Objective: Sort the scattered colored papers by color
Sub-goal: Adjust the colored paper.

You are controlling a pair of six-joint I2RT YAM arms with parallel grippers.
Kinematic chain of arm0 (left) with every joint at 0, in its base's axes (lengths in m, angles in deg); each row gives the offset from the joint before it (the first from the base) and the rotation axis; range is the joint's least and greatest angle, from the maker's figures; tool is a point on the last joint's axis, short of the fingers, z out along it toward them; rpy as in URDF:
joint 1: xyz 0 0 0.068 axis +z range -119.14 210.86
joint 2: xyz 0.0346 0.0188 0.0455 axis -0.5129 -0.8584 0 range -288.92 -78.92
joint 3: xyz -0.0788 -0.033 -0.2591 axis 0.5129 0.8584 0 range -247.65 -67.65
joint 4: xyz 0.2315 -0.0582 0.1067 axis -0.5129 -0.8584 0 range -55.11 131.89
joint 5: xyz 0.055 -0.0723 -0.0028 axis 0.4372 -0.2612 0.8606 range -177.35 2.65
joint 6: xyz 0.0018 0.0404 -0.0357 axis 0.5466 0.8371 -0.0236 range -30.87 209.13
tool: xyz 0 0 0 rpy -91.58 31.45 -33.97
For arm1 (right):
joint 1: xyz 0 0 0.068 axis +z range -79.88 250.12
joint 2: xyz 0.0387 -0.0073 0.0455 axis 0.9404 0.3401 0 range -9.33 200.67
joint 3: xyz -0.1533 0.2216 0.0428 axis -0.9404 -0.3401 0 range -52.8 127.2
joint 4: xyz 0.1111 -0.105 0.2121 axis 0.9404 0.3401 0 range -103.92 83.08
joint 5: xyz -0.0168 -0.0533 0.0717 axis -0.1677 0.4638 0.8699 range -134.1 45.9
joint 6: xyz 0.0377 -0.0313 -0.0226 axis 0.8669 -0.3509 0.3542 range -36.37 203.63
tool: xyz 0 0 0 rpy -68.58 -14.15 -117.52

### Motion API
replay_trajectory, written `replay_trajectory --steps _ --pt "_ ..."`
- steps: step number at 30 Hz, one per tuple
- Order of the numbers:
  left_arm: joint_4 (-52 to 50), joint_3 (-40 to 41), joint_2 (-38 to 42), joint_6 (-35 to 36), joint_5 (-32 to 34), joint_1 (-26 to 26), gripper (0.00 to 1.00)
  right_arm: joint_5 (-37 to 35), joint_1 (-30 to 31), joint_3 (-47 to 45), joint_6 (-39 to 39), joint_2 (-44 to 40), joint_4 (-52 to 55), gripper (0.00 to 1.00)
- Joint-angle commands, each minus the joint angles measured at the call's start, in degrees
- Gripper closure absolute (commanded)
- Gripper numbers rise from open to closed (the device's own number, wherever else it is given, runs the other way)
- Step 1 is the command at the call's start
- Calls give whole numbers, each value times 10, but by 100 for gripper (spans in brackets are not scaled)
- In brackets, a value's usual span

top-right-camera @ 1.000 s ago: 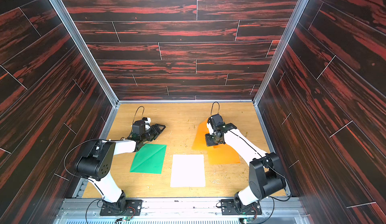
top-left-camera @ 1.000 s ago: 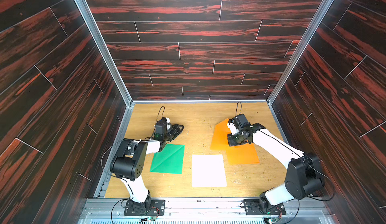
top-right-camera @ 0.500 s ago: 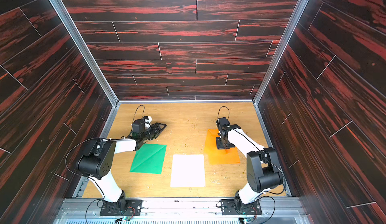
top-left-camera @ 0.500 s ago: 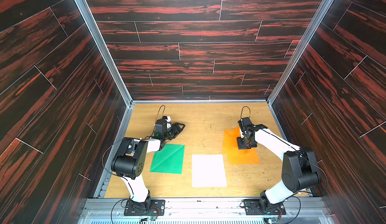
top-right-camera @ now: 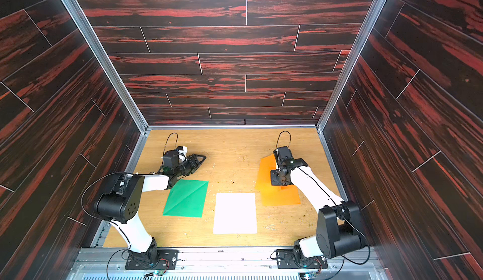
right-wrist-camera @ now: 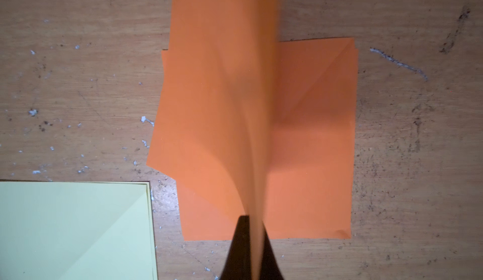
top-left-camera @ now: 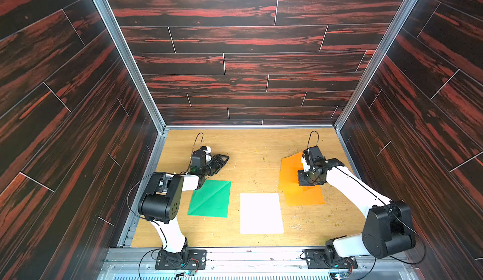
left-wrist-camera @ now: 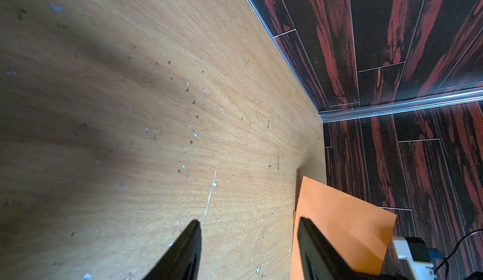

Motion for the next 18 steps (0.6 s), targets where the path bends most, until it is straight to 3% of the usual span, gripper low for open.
replay_trajectory --steps 1,7,13,18 --pt "1 1 -5 11 -13 3 37 22 5 -4 6 3 21 100" --pt "-3 -14 -17 11 -19 3 37 -9 5 23 23 -8 79 100" --pt "25 -18 -31 -8 -26 4 37 -2 6 -8 40 -36 81 100" --pt "40 -8 -29 -15 -26 1 37 -29 7 0 46 3 94 100"
